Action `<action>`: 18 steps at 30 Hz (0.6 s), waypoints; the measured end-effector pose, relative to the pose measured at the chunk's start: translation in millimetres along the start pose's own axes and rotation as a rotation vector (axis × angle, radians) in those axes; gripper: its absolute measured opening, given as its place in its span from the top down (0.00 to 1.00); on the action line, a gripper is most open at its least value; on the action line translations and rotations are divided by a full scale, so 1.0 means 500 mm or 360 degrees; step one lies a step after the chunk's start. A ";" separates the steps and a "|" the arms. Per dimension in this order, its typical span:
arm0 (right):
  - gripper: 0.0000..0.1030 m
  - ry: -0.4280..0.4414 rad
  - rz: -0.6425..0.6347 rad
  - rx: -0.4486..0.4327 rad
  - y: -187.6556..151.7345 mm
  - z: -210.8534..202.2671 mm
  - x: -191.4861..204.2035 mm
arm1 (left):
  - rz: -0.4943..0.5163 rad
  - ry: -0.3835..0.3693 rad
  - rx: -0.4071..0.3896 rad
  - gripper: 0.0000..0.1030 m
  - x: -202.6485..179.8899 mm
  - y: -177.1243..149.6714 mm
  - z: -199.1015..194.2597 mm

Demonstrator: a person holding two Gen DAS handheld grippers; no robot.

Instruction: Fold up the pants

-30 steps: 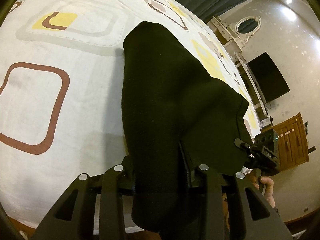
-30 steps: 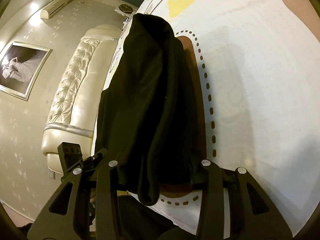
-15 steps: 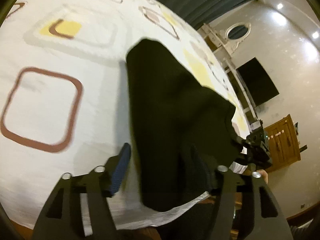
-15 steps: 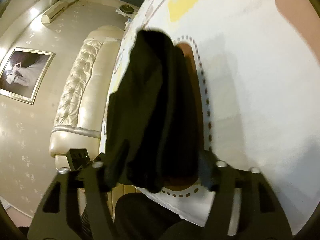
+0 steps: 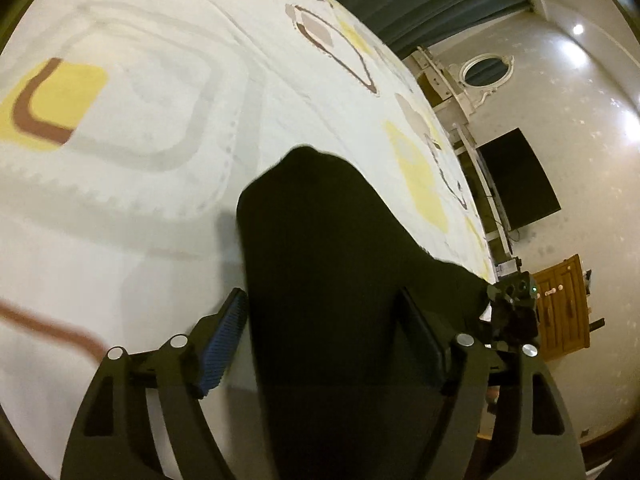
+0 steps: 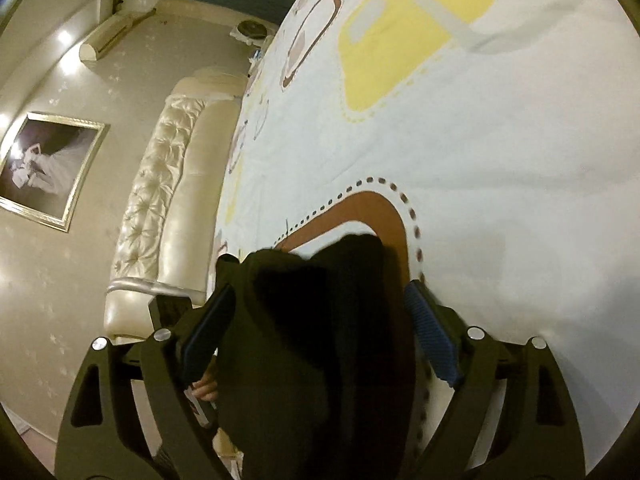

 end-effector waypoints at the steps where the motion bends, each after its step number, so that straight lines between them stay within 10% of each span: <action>1: 0.16 0.0002 -0.0007 0.0009 0.003 0.006 0.002 | -0.0003 -0.0003 0.0016 0.27 0.002 0.006 0.007; 3: 0.28 -0.0003 -0.0057 0.0059 0.007 0.027 0.014 | -0.0024 -0.0035 0.0050 0.29 0.013 0.015 0.012; 6: 0.60 -0.0037 -0.0088 0.0144 -0.009 0.049 0.008 | -0.0016 -0.0017 0.0070 0.57 0.036 0.018 0.013; 10: 0.66 -0.0019 -0.0134 0.0082 -0.013 0.038 0.020 | 0.0031 -0.0050 0.0039 0.75 0.038 0.010 -0.011; 18: 0.69 -0.0022 -0.0297 -0.0030 0.036 0.020 0.072 | 0.0230 0.0037 -0.0109 0.79 -0.028 0.042 -0.055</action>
Point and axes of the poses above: each gripper's, at about its wrist camera, not at the fingertips, and z roughly the way its jaws point, x to its left, y to its top, the point moved 7 cm from there along z, roughly the way its jaws point, and after that the axes turned 11 degrees about -z, right-handed, at the moved point
